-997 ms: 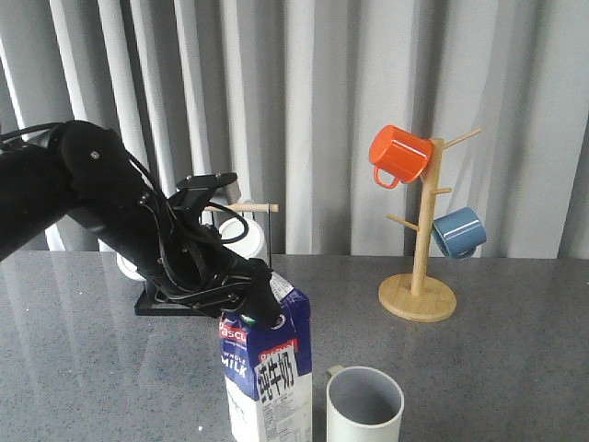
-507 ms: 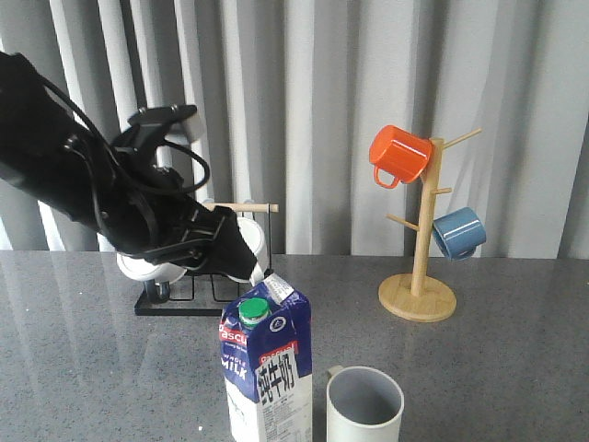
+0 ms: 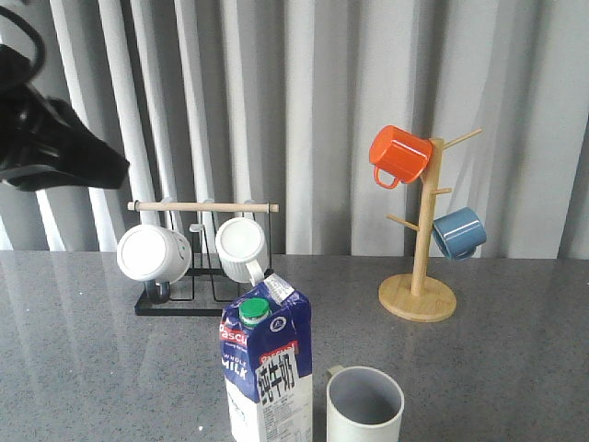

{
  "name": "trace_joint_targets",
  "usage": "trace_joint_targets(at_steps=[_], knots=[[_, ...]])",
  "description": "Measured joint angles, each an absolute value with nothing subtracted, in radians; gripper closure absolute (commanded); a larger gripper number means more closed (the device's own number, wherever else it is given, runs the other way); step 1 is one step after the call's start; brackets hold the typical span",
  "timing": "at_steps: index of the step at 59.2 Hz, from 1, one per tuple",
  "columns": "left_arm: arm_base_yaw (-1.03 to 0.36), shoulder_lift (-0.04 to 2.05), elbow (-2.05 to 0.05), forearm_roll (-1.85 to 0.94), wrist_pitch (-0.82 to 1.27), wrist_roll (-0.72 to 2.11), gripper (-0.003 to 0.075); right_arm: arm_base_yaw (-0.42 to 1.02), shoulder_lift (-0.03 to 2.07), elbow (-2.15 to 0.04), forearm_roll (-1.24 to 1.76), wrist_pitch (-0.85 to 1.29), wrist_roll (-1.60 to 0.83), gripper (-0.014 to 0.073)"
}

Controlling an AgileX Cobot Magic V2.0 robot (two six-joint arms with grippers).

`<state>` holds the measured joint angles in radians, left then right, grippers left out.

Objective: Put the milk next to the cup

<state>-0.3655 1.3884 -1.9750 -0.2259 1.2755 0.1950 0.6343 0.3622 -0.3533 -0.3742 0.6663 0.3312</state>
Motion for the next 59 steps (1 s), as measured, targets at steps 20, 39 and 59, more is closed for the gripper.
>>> trace_joint_targets(at_steps=[20,39,59], knots=[[-0.365,1.144,-1.713,-0.215,1.220,0.195,0.0728,0.634,0.362,-0.353,-0.374,0.666,0.331,0.0599],[-0.365,0.763,-1.144,-0.211,0.949,0.060,0.0728,0.634,0.362,-0.353,-0.374,0.666,0.331,0.0599],[-0.365,0.528,-0.858,-0.158,0.983,0.044,0.0728,0.634,0.362,-0.353,-0.374,0.666,0.331,0.0599]])
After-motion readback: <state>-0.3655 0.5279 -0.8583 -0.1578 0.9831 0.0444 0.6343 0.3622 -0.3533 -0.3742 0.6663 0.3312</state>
